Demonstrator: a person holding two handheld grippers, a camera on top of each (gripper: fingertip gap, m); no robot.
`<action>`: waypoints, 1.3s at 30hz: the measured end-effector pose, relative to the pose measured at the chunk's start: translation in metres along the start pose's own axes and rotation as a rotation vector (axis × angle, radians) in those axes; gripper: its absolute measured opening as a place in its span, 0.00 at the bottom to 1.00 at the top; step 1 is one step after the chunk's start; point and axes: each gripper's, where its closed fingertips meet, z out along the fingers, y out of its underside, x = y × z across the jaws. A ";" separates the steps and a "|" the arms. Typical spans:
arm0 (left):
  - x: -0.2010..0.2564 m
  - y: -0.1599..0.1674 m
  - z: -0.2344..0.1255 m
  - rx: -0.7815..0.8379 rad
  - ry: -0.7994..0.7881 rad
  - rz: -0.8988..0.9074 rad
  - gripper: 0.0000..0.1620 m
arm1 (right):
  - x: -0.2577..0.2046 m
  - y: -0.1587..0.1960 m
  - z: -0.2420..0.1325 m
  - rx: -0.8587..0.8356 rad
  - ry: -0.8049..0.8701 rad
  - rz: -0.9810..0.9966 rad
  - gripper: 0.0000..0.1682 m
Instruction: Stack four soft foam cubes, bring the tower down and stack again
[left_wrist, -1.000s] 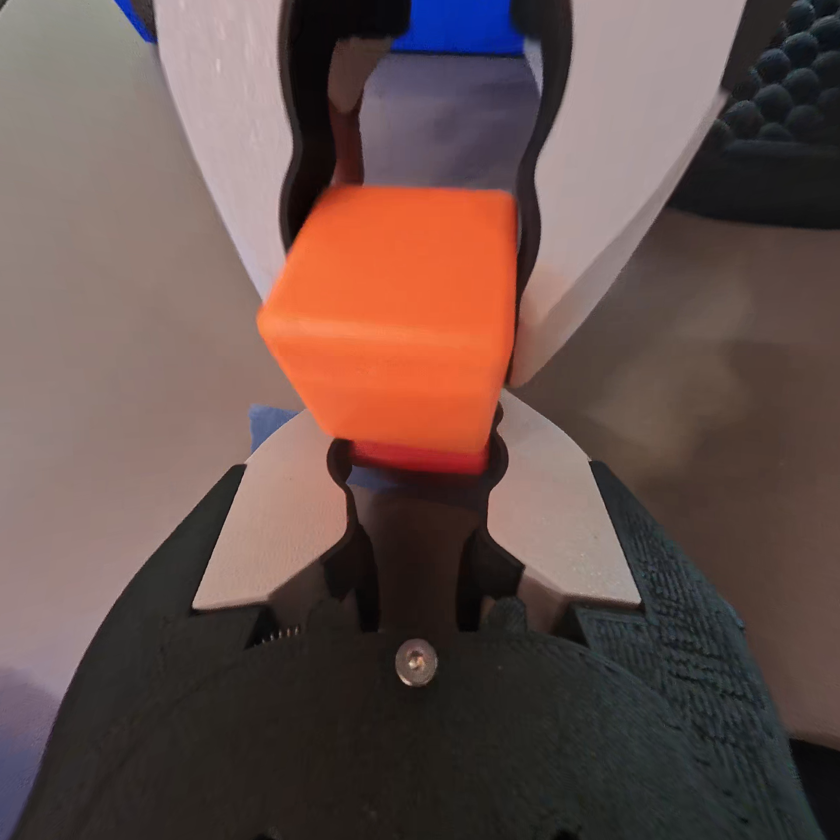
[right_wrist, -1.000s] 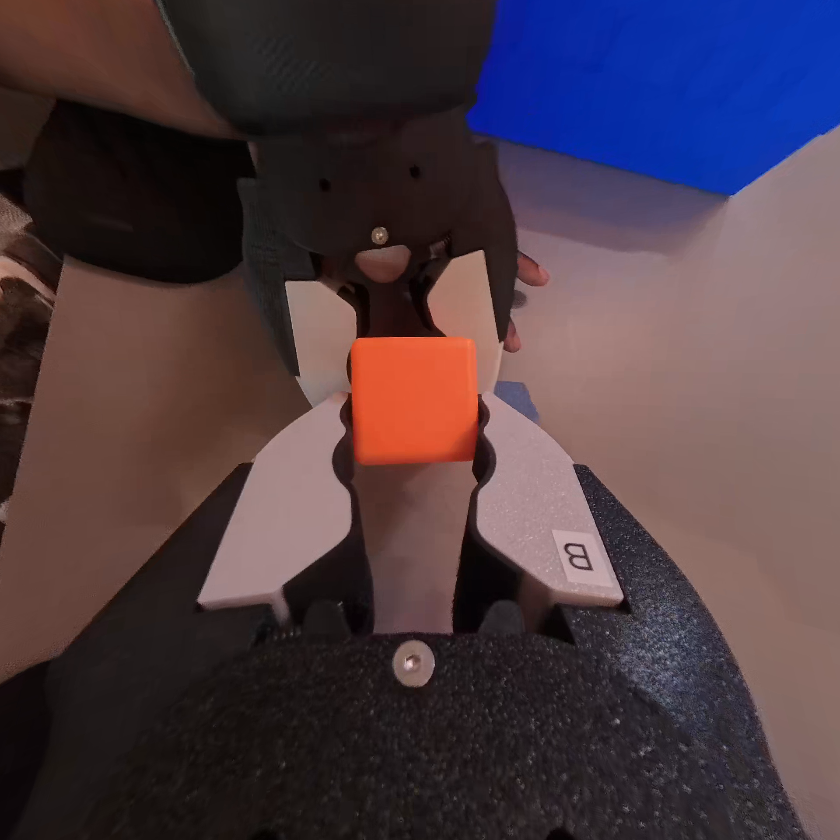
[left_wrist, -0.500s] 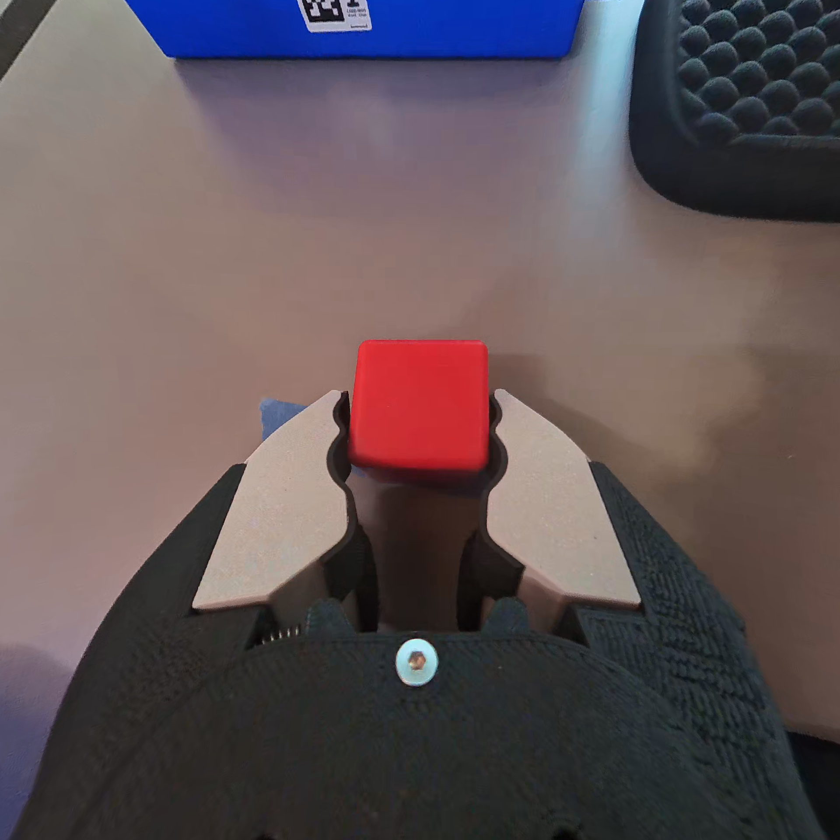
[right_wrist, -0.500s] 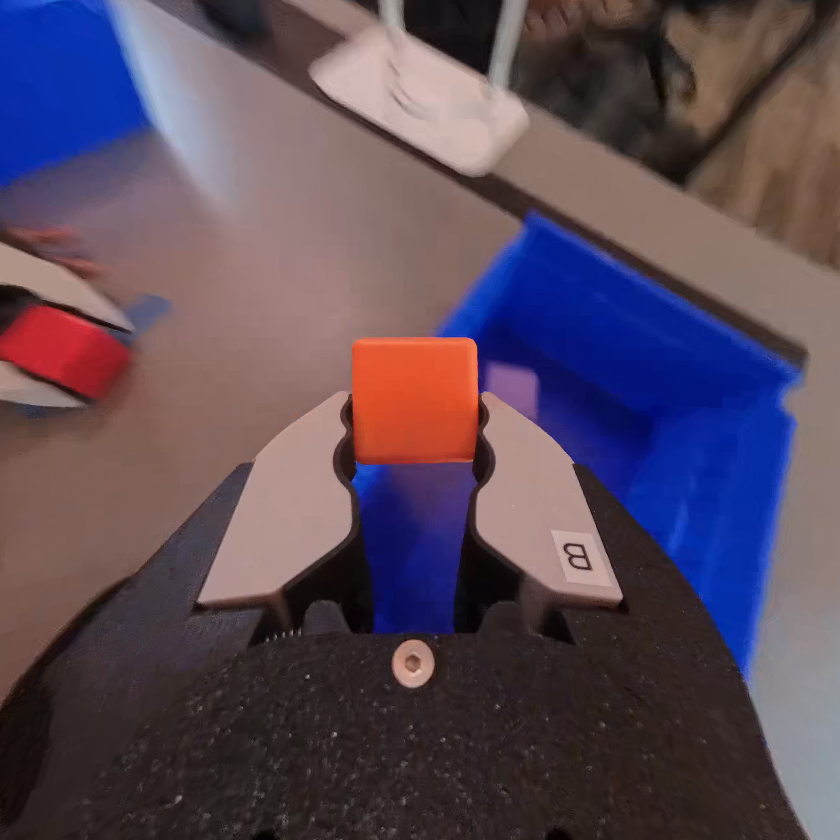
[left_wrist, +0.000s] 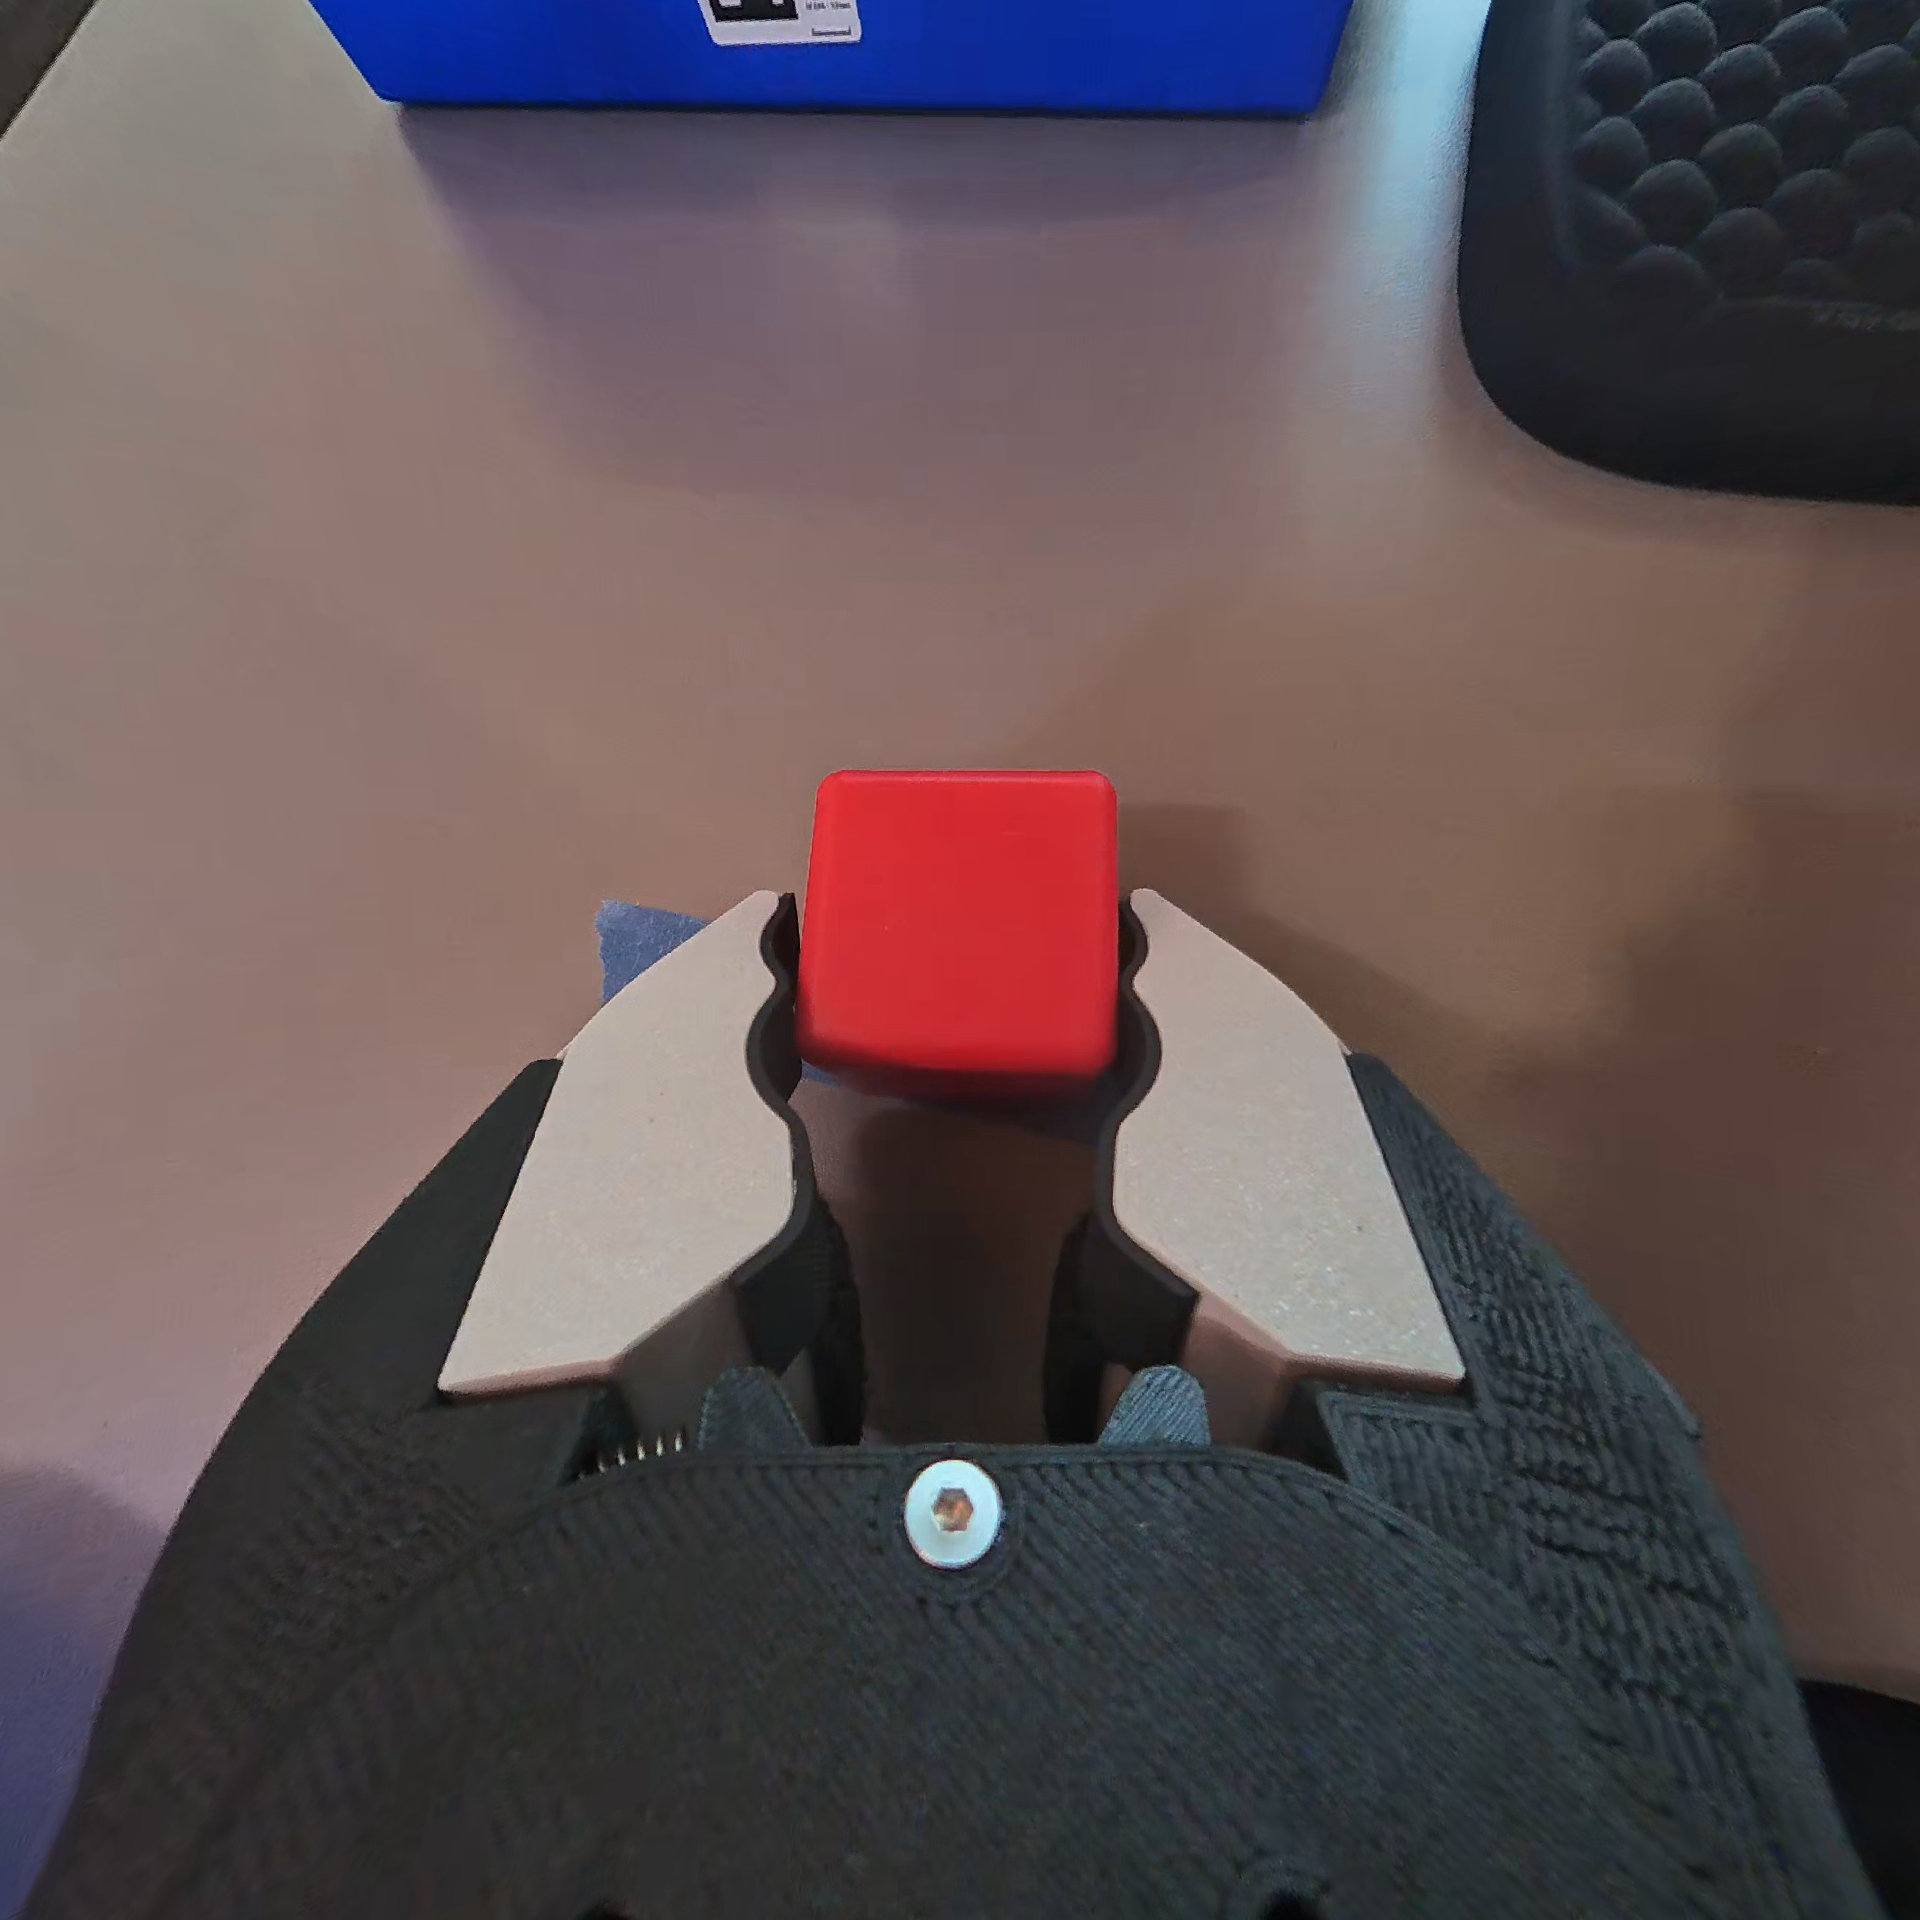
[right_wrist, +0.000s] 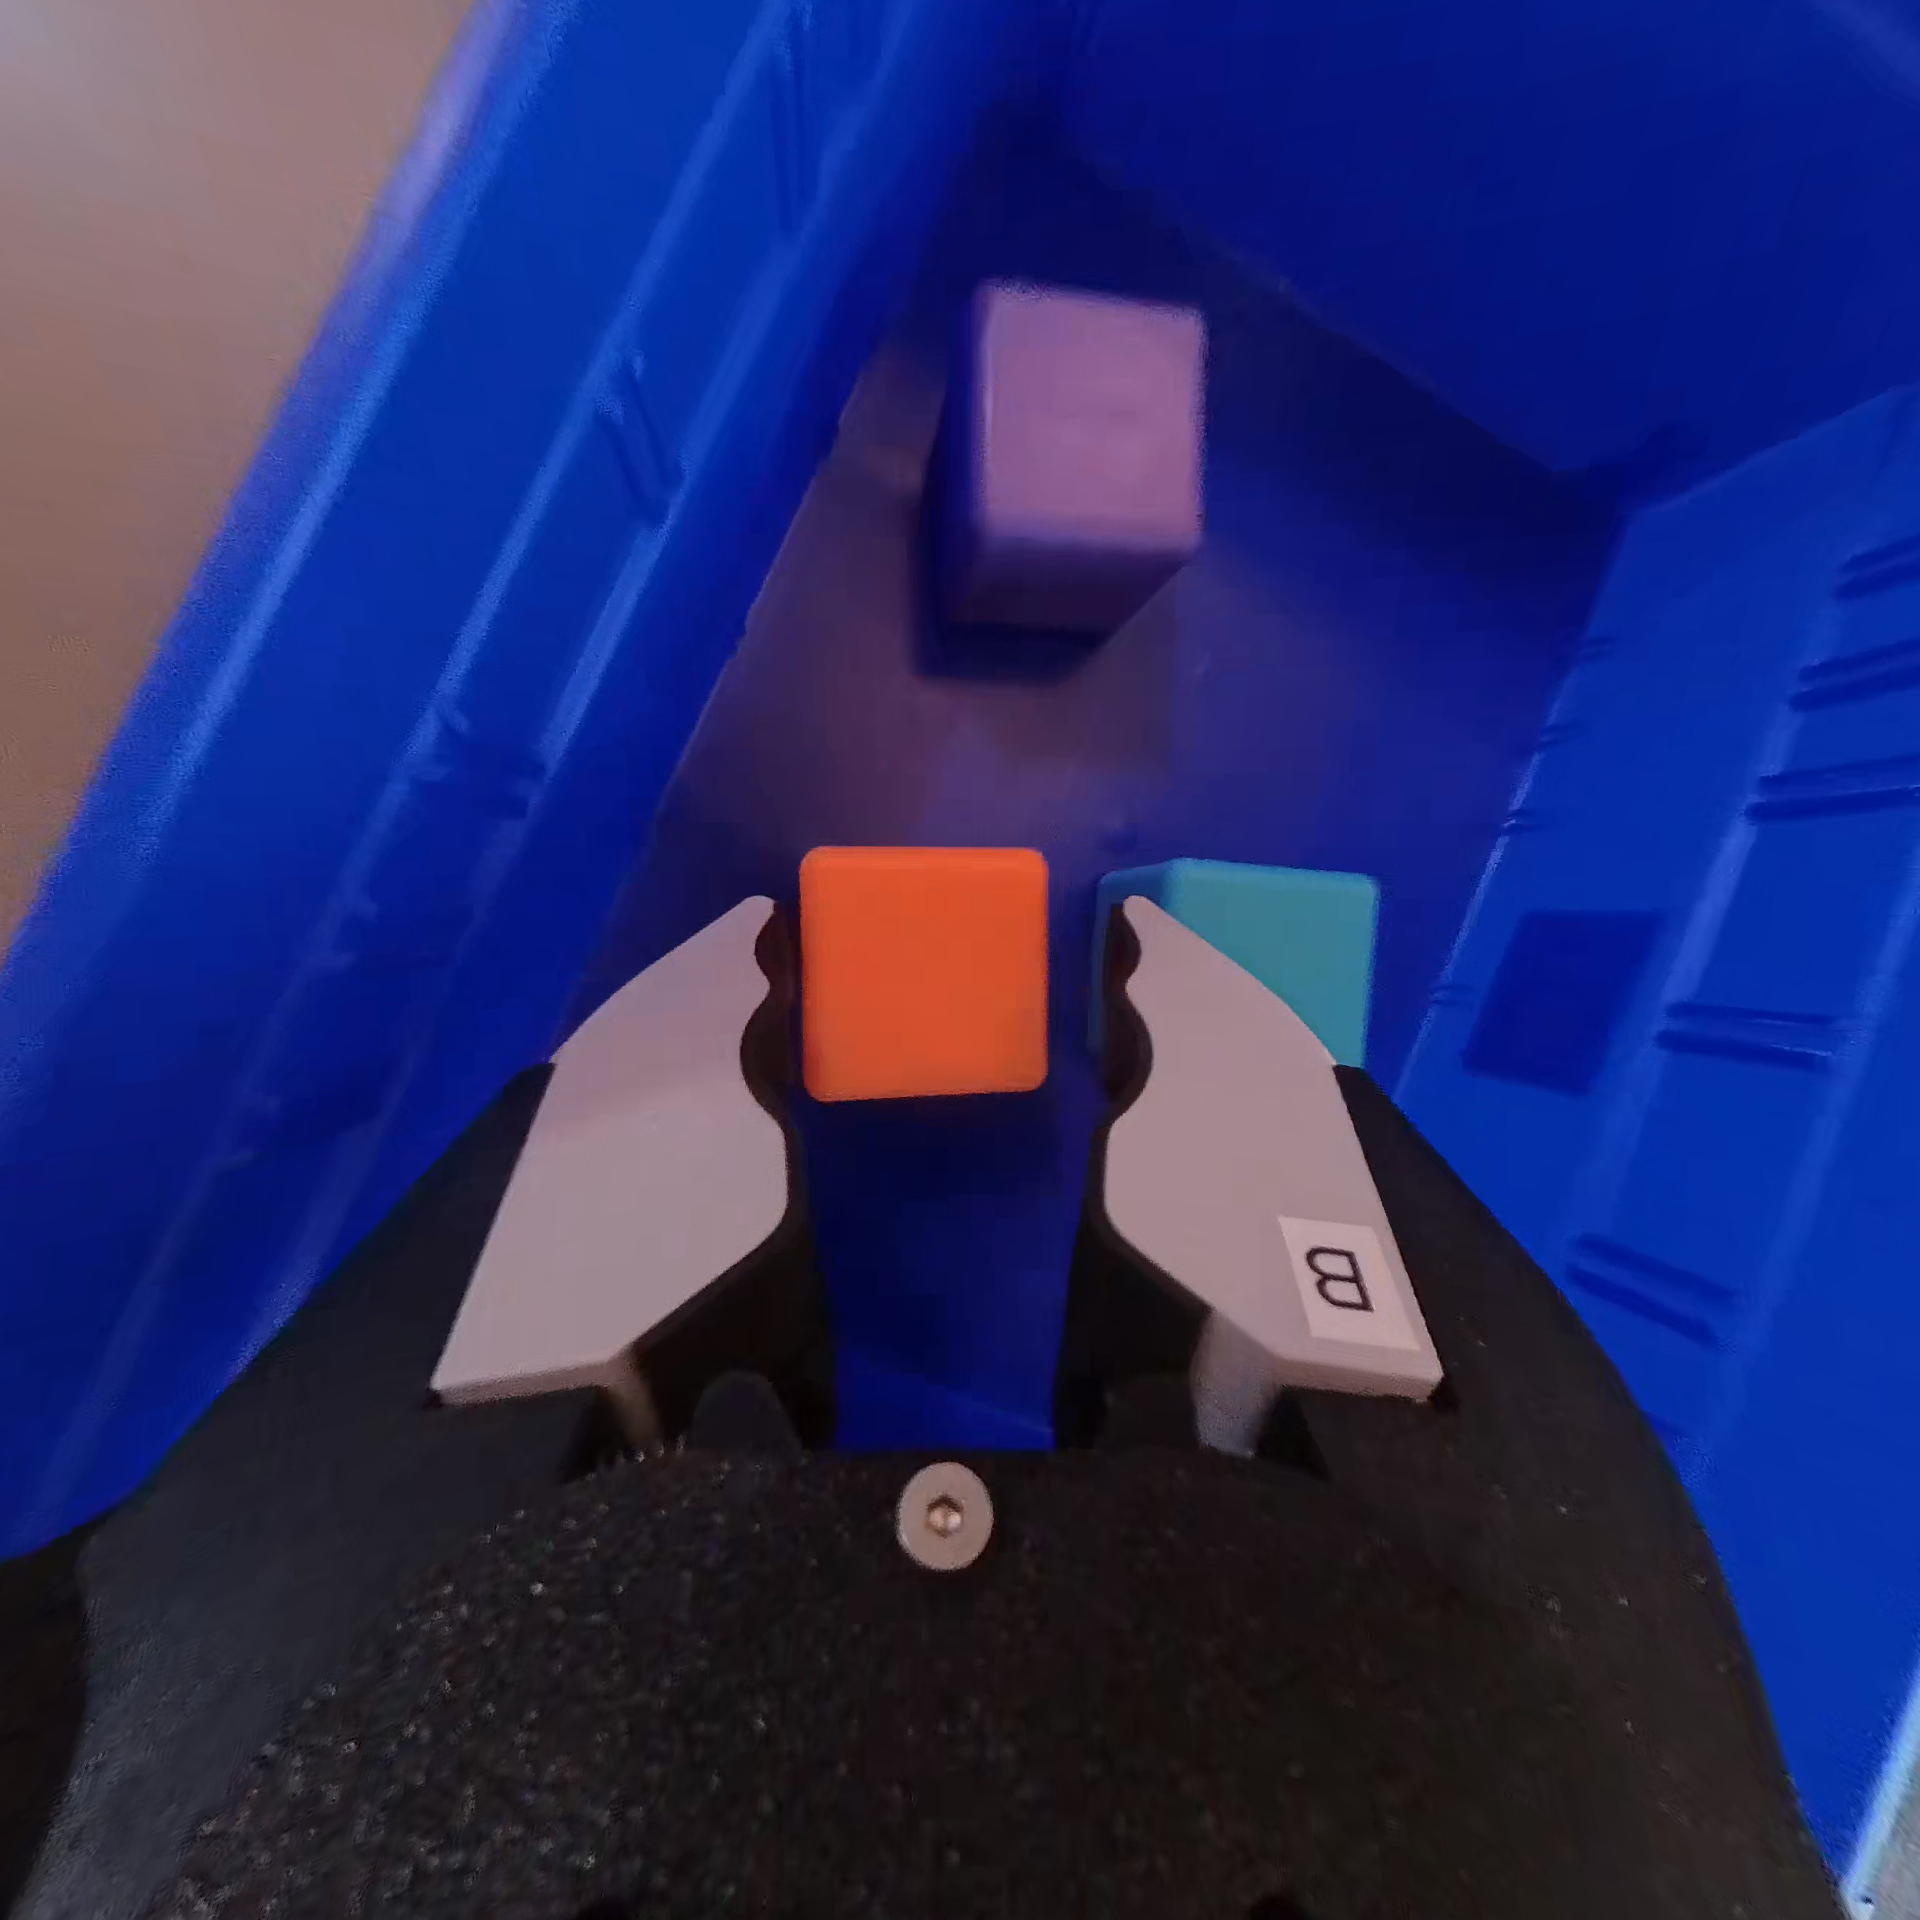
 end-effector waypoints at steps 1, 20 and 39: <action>0.000 0.000 0.000 0.000 0.002 -0.001 0.36 | 0.005 -0.008 -0.007 0.040 0.036 0.010 0.37; 0.001 -0.008 -0.027 0.106 0.083 -0.073 0.73 | -0.292 -0.068 -0.016 0.115 -0.836 -1.016 0.41; -0.014 -0.028 -0.035 0.181 -0.039 -0.044 0.75 | 0.001 -0.021 -0.097 0.255 0.091 0.002 0.29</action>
